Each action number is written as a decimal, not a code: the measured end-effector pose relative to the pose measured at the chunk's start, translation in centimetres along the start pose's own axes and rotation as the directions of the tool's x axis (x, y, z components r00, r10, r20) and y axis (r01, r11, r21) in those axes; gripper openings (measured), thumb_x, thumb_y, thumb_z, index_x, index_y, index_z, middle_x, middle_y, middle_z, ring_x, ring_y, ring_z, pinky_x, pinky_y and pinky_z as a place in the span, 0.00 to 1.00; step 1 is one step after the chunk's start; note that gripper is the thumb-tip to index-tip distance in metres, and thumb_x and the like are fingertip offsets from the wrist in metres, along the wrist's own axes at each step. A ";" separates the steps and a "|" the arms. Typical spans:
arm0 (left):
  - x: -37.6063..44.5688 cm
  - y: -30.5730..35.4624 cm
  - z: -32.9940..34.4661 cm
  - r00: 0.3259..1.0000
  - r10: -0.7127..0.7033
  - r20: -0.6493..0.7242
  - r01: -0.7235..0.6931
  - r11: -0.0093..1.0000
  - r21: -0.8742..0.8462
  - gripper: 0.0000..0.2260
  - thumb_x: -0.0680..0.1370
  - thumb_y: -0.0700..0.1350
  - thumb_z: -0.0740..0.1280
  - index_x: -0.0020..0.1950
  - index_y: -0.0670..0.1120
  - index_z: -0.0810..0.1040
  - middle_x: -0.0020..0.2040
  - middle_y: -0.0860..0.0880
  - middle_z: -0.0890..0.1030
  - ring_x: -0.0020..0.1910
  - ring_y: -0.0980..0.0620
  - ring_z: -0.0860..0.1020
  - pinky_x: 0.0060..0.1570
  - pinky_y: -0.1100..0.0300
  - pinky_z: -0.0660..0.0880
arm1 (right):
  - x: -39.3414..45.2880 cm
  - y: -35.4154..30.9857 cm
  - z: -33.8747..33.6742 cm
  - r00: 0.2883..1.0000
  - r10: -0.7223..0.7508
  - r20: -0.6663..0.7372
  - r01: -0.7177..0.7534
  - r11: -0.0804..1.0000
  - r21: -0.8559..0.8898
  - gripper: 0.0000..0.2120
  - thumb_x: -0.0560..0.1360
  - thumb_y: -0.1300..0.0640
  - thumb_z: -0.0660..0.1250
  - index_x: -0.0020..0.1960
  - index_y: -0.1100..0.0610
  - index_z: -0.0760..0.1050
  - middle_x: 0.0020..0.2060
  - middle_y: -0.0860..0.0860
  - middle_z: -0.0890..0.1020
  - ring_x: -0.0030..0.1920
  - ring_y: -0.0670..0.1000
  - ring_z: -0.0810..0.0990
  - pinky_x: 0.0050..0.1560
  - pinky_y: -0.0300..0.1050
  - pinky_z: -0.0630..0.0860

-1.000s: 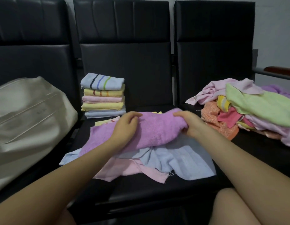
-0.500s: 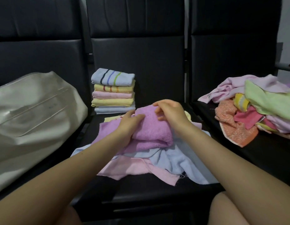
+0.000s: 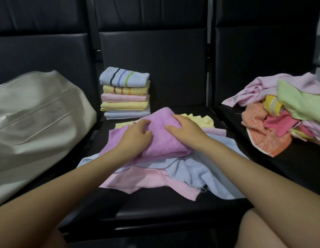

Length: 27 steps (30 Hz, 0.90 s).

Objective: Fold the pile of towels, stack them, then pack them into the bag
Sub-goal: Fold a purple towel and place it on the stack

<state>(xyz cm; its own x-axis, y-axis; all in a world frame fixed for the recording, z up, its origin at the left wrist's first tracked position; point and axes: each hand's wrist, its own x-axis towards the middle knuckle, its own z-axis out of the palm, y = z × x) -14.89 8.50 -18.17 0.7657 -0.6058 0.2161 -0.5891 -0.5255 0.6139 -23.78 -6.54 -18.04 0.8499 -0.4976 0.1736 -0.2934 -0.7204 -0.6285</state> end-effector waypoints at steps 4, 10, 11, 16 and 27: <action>-1.2 -0.8 1.0 0.996 0.083 0.018 -0.082 0.895 0.438 0.32 0.76 0.57 0.44 0.78 0.47 0.59 0.73 0.40 0.63 0.70 0.42 0.63 0.66 0.50 0.63 | -0.5 0.2 -0.2 0.996 -0.057 -0.065 0.065 0.991 0.119 0.24 0.76 0.51 0.68 0.69 0.58 0.71 0.61 0.52 0.77 0.62 0.53 0.74 0.62 0.48 0.70; -1.5 -1.9 1.7 0.996 0.045 0.078 -0.068 0.943 0.324 0.35 0.74 0.59 0.39 0.80 0.49 0.49 0.78 0.43 0.57 0.75 0.45 0.56 0.73 0.49 0.55 | -0.5 -0.3 -1.1 0.983 0.185 -0.005 -0.152 0.823 0.548 0.16 0.75 0.51 0.70 0.60 0.57 0.78 0.54 0.51 0.81 0.57 0.51 0.79 0.58 0.47 0.74; -1.4 -2.1 1.7 0.996 0.051 0.072 -0.070 0.954 0.290 0.34 0.74 0.59 0.40 0.80 0.49 0.51 0.77 0.43 0.58 0.75 0.45 0.57 0.73 0.49 0.56 | -0.6 -0.4 -1.1 0.977 0.203 0.072 -0.208 0.802 0.560 0.12 0.75 0.51 0.70 0.54 0.57 0.80 0.50 0.52 0.82 0.54 0.52 0.81 0.54 0.47 0.75; -0.8 -2.8 1.0 0.997 0.062 0.035 -0.064 0.996 0.066 0.23 0.83 0.52 0.55 0.77 0.47 0.61 0.76 0.43 0.62 0.74 0.46 0.60 0.73 0.54 0.55 | -0.9 -0.9 -1.2 0.963 0.201 0.179 -0.265 0.822 0.504 0.09 0.74 0.53 0.71 0.50 0.57 0.79 0.47 0.53 0.83 0.46 0.51 0.81 0.47 0.46 0.76; 0.1 -3.0 -3.4 0.939 -0.265 0.218 0.302 0.338 -0.891 0.24 0.82 0.58 0.53 0.57 0.41 0.80 0.50 0.41 0.83 0.46 0.46 0.80 0.46 0.57 0.77 | -1.5 -7.2 -0.3 0.971 -0.103 0.218 -0.114 0.600 0.792 0.12 0.80 0.52 0.60 0.54 0.57 0.78 0.39 0.48 0.82 0.45 0.46 0.80 0.48 0.41 0.72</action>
<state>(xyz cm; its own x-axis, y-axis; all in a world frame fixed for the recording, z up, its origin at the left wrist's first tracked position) -12.21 12.07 -17.36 0.8192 -0.5597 -0.1251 0.2625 0.1720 0.9495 -23.06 -0.78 -13.59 0.9503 -0.3038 0.0677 0.0735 0.0077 -0.9973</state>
